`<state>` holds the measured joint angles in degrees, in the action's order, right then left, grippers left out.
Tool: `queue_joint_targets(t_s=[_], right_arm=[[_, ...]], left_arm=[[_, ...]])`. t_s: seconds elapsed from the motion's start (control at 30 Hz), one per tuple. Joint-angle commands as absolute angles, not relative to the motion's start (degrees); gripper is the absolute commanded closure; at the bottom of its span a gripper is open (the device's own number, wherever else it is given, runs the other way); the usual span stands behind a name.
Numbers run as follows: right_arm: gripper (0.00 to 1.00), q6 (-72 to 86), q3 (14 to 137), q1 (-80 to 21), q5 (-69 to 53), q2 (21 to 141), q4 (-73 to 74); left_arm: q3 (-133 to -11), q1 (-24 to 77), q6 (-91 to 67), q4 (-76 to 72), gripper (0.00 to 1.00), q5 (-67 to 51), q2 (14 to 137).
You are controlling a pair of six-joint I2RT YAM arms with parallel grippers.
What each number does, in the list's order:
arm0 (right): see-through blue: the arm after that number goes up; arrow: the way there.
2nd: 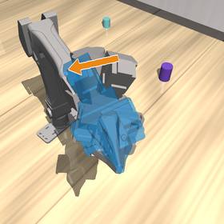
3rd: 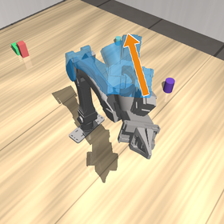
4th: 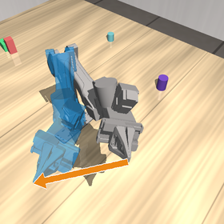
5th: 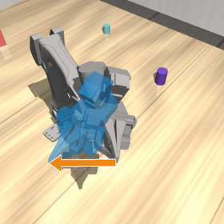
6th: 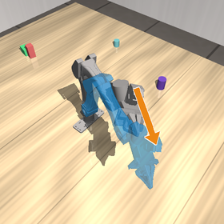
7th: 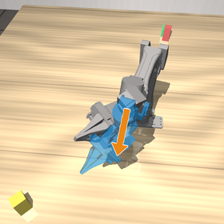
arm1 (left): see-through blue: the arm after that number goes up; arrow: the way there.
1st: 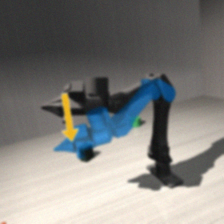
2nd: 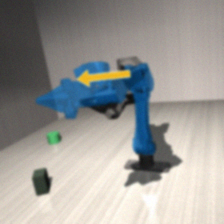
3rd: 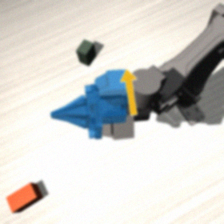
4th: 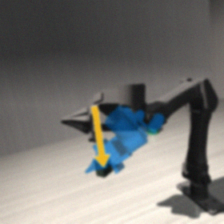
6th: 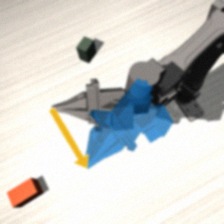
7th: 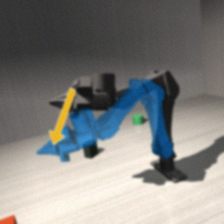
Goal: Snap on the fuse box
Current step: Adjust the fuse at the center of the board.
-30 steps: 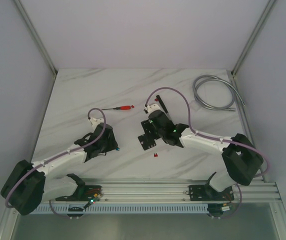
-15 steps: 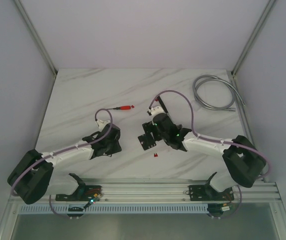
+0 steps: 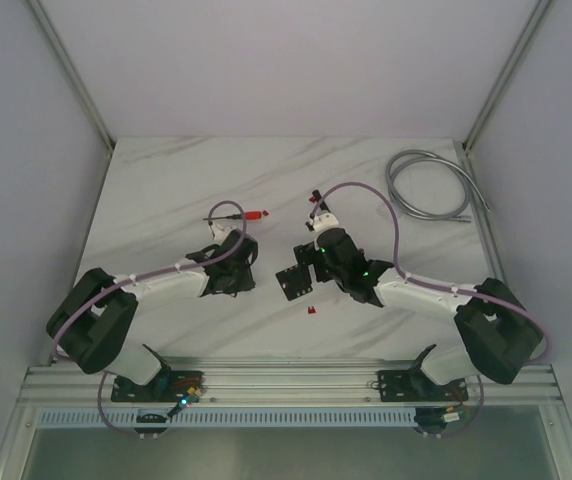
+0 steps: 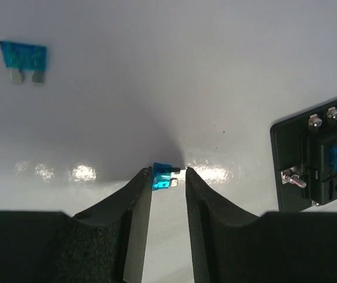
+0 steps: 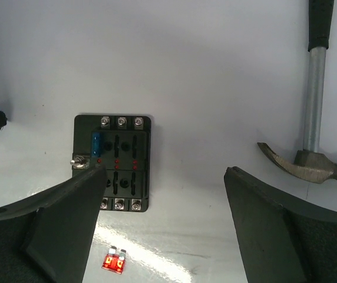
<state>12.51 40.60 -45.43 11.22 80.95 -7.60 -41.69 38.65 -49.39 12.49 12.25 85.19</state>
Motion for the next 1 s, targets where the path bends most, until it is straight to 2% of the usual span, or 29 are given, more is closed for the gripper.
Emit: queue_joint_targets(t_s=[0.0, 0.1, 0.3, 0.4, 0.67, 0.97], right_arm=[[0.12, 12.0, 39.3, -44.8, 11.0, 79.3, -10.1], [0.12, 12.0, 38.9, -44.7, 10.7, 79.1, -10.7], [0.11, 12.0, 37.7, -44.5, 10.6, 78.1, -11.6], [0.10, 12.0, 37.0, -44.4, 10.8, 77.5, -11.6], [0.07, 12.1, 36.2, -44.1, 11.1, 76.8, -12.9], [0.05, 12.1, 35.9, -43.9, 10.7, 77.0, -13.0]], left_arm=[[-44.2, 39.0, -46.6, 13.8, 0.60, 11.6, 86.8], [-45.0, 40.3, -46.0, 13.8, 0.56, 10.3, 85.7], [-46.1, 41.5, -41.8, 14.3, 0.40, 12.5, 82.7], [-47.1, 40.3, -40.2, 14.8, 0.36, 12.6, 83.8], [-52.5, 40.2, -34.4, 14.8, 0.37, 10.4, 92.4], [-48.5, 40.2, -36.5, 16.5, 0.39, 6.5, 92.4]])
